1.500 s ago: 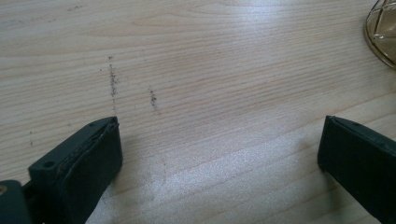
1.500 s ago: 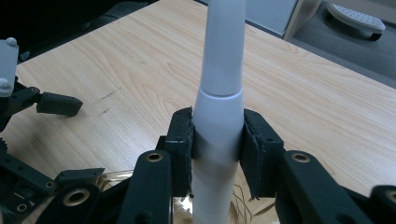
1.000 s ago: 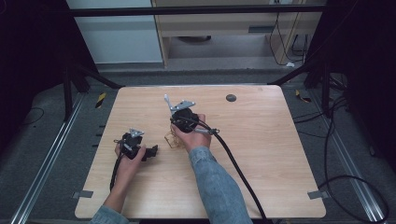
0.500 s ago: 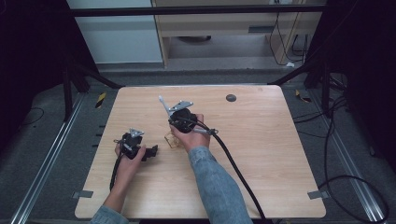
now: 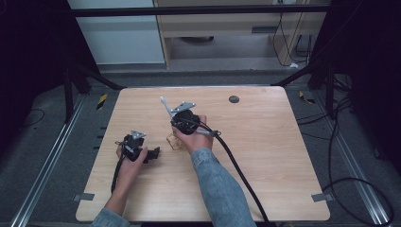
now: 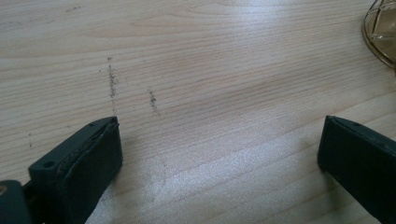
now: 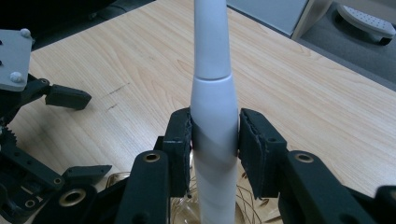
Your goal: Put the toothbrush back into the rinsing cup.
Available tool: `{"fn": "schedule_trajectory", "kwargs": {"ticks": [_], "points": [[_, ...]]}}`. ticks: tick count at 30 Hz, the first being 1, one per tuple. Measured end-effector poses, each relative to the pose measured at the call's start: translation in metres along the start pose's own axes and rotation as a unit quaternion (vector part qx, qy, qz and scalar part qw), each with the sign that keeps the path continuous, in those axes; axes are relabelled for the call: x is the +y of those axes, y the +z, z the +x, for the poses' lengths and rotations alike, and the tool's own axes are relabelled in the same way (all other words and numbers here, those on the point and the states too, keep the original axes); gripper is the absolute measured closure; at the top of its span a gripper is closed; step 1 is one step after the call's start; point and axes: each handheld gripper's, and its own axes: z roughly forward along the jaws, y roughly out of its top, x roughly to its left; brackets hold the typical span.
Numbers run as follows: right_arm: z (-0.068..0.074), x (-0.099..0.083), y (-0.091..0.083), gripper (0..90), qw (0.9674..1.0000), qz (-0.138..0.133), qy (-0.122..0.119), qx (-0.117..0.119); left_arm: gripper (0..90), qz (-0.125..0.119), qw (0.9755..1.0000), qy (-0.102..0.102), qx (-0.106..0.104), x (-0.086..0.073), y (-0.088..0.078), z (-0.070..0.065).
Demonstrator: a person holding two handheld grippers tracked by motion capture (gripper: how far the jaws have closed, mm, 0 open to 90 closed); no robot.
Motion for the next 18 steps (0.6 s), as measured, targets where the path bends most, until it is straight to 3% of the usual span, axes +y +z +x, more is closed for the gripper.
{"fn": "schedule_trajectory", "kwargs": {"ticks": [18], "points": [[-0.0006,0.0016,-0.0053,61.8,1.0000,-0.002,-0.006,0.001,0.0,0.000,1.0000,0.000,0.000,0.0000,0.0000,0.0000]]}}
